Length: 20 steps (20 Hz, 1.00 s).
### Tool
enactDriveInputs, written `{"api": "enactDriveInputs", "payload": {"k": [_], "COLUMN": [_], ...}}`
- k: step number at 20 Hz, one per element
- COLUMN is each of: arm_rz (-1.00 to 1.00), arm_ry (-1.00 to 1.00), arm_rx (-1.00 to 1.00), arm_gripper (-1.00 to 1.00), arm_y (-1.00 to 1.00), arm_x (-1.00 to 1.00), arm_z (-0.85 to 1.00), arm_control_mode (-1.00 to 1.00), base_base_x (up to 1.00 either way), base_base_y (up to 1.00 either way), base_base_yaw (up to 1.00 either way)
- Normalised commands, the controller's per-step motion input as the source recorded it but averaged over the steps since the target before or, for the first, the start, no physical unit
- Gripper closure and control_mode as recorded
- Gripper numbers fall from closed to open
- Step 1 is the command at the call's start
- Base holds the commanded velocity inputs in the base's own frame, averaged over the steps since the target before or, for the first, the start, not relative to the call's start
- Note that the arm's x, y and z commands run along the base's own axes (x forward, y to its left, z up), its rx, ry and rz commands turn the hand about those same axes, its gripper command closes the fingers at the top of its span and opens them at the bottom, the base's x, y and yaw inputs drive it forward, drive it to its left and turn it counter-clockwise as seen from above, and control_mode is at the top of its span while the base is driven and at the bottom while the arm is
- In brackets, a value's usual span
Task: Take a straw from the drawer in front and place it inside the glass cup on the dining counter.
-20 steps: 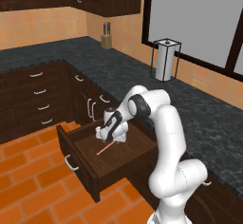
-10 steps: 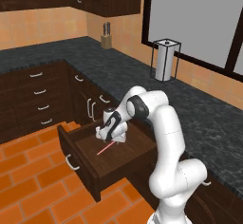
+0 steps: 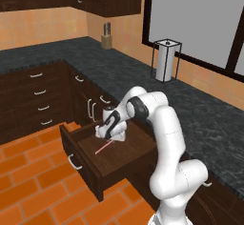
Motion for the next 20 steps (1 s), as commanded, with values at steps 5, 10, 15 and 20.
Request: {"api": "enactDriveInputs", "payload": {"k": [5,10,15,20], "arm_rz": [0.00,0.00,0.00,0.00], "arm_ry": [-0.01,-0.14,-0.16,-0.13], "arm_rx": [0.08,0.10,0.07,0.05], "arm_gripper": [1.00,1.00,1.00,1.00], "arm_y": [0.00,-0.04,0.00,0.00], "arm_x": [-0.10,-0.36,-0.12,-0.22], "arm_z": [0.50,1.00,1.00,1.00], "arm_control_mode": [-1.00,-1.00,-1.00,-1.00], "base_base_x": [0.00,0.00,0.00,0.00], "base_base_y": [0.00,0.00,0.00,0.00], "base_base_yaw": [0.00,0.00,0.00,0.00]}}
